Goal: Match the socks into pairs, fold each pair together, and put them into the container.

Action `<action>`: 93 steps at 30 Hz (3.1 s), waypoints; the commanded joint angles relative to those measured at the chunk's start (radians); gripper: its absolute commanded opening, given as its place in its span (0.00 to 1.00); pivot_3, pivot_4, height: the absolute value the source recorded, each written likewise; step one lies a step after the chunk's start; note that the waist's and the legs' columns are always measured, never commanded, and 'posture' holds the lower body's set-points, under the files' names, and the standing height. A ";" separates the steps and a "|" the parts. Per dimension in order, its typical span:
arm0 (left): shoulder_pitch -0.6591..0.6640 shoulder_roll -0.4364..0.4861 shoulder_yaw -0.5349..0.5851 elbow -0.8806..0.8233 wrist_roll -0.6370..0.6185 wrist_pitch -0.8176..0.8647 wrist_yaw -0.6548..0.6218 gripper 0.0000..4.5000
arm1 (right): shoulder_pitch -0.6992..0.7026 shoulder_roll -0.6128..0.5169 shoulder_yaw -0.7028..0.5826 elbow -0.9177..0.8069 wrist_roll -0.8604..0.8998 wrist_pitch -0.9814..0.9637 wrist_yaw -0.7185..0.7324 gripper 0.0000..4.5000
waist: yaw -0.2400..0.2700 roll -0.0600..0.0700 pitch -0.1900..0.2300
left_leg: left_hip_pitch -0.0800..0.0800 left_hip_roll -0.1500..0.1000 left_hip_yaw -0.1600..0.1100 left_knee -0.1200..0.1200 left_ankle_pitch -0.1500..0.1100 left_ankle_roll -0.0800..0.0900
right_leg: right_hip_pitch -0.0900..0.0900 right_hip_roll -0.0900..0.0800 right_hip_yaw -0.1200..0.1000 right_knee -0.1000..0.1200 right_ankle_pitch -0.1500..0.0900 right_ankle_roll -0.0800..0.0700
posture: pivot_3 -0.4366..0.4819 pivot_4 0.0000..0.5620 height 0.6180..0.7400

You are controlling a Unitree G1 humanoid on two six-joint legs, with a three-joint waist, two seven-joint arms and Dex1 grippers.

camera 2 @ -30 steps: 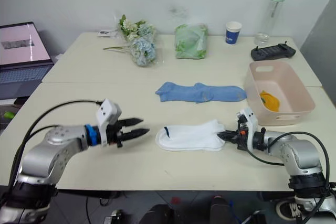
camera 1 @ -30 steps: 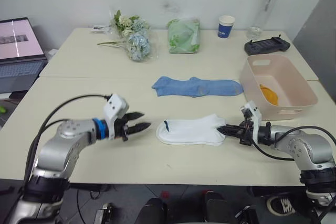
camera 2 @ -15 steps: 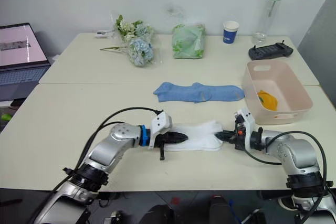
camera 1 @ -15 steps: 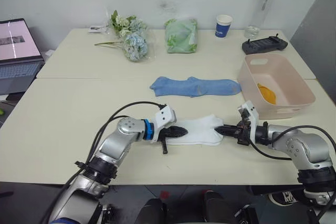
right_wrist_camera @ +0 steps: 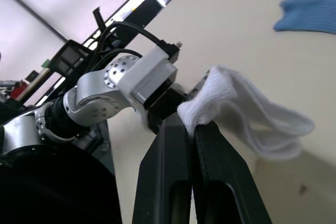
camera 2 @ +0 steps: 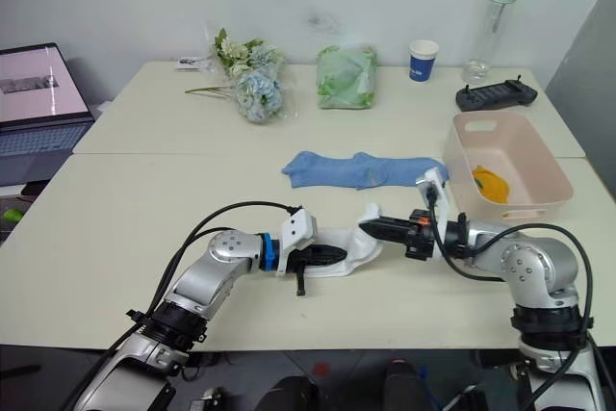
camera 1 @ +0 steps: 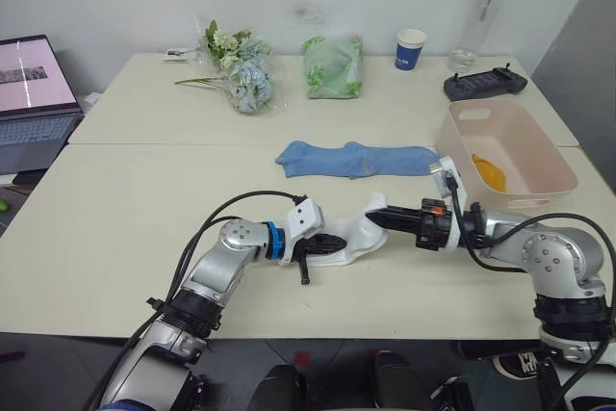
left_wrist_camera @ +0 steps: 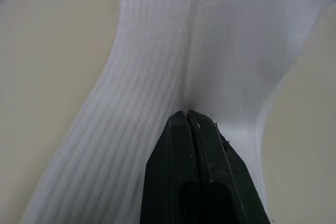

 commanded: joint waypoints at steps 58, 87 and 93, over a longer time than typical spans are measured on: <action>0.191 0.263 0.135 -0.339 -0.040 0.193 0.163 0.00 | -0.084 0.099 0.167 0.076 -0.226 0.089 -0.167 0.86 | -0.010 0.001 0.001 | 0.000 0.001 0.001 -0.005 0.000 0.000 | -0.003 0.001 0.001 0.000 0.000 0.000 | 0.48 0.27 1.00; 0.244 0.237 0.189 -0.391 -0.060 0.163 0.190 0.00 | -0.162 0.322 0.203 0.307 -0.260 0.074 -0.186 0.22 | -0.024 0.002 0.001 | 0.001 0.002 0.001 -0.006 0.000 0.000 | -0.004 0.001 0.001 0.001 0.000 0.000 | 0.48 0.27 1.00; 0.221 0.226 0.256 -0.444 -0.158 0.192 0.168 0.00 | -0.161 0.309 0.167 0.292 -0.269 0.016 -0.191 0.01 | -0.023 0.001 0.001 | 0.001 0.002 0.000 -0.005 0.000 0.000 | -0.004 0.001 0.001 0.001 0.000 0.000 | 0.48 0.27 1.00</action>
